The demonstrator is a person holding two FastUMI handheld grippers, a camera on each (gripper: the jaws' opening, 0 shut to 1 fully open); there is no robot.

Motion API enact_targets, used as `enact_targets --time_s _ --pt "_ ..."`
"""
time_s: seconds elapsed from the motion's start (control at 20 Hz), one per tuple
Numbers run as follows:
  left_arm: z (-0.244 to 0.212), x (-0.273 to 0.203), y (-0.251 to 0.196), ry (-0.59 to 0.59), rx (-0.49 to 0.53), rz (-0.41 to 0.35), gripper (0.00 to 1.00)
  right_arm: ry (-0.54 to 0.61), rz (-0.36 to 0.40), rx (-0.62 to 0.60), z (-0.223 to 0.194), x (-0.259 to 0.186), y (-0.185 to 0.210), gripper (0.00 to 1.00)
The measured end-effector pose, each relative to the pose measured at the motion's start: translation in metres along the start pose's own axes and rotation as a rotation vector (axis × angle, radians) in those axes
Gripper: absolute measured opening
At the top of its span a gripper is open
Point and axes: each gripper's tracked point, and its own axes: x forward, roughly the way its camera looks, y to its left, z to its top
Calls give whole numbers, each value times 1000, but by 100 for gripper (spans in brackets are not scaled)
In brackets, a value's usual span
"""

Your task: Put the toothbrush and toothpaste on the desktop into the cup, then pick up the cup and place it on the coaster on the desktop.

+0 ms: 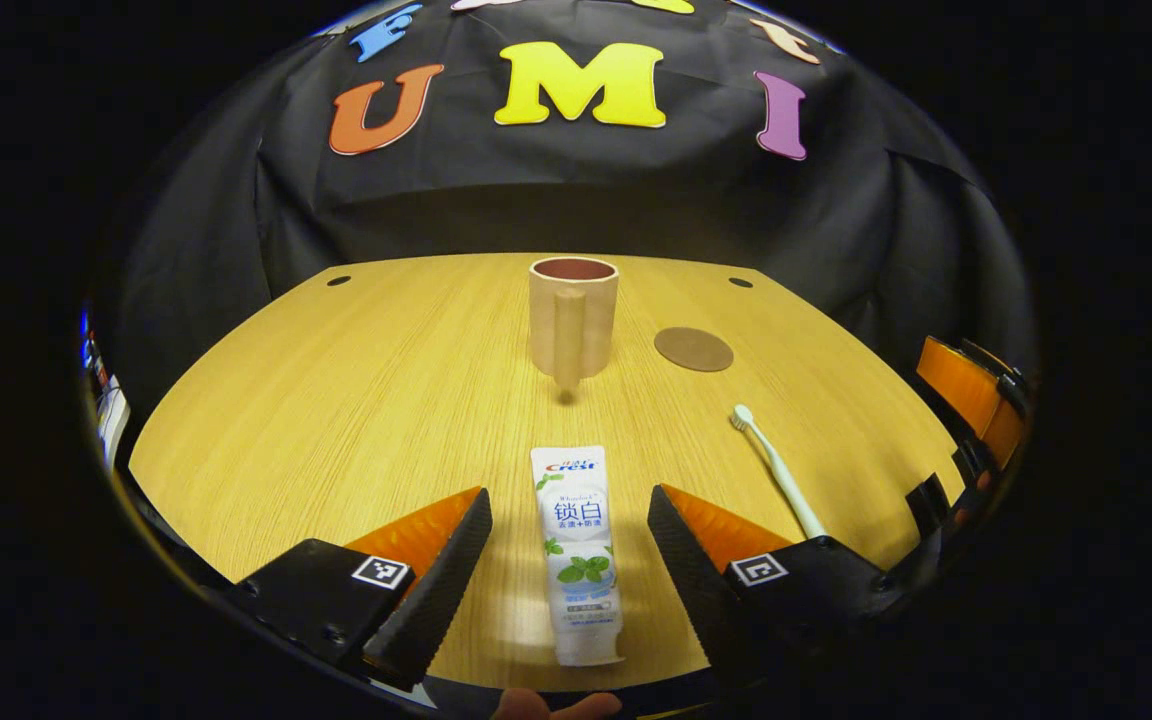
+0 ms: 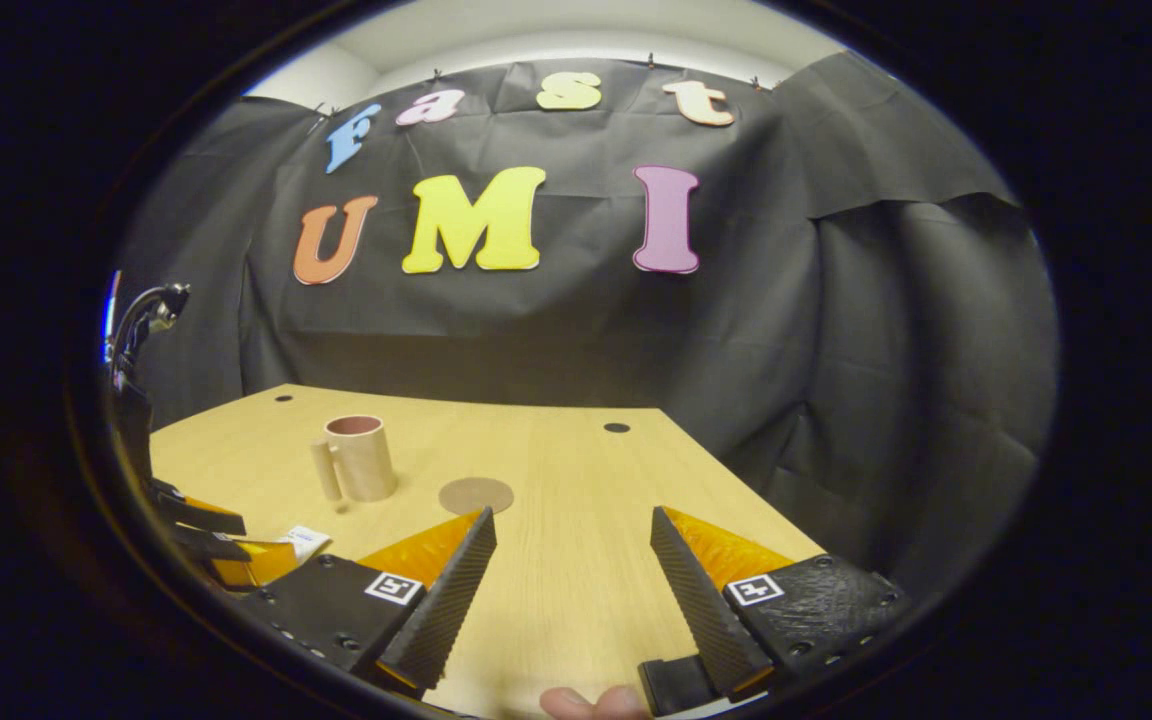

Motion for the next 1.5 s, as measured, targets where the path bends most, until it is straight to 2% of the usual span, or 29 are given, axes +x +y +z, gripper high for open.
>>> enact_targets --time_s 0.3,0.45,0.5,0.7,0.75,0.85,1.05,1.1,1.2,1.3,1.35,1.4,1.5 --pt "-21 2 -2 114 -9 -20 100 29 22 -23 -13 2 8 95" --pt "-22 6 1 141 9 3 99 38 32 -25 -16 3 11 94" --pt "-20 9 0 147 6 10 87 46 38 -22 -19 4 13 95" --pt "-17 14 5 160 -1 44 64 85 76 -15 -29 6 24 95" --pt "-15 14 4 162 -4 43 65 104 87 -16 -32 7 27 95" --pt "-15 15 4 162 -2 42 50 126 111 -15 -35 8 32 94" --pt "-12 17 2 138 23 47 48 183 152 -1 -46 11 44 96" --pt "-12 17 2 130 31 47 41 191 160 -5 -48 12 48 93" --pt "-11 14 -4 120 18 20 39 204 173 -27 -52 14 56 94" --pt "-8 9 -5 102 13 14 38 215 186 -46 -55 17 63 96" --pt "-4 6 -5 87 16 16 38 224 194 -49 -58 19 66 93" --pt "-3 3 -4 71 15 20 38 247 201 -53 -63 22 70 96" --pt "5 -2 1 39 12 29 38 306 209 -54 -75 31 77 95"
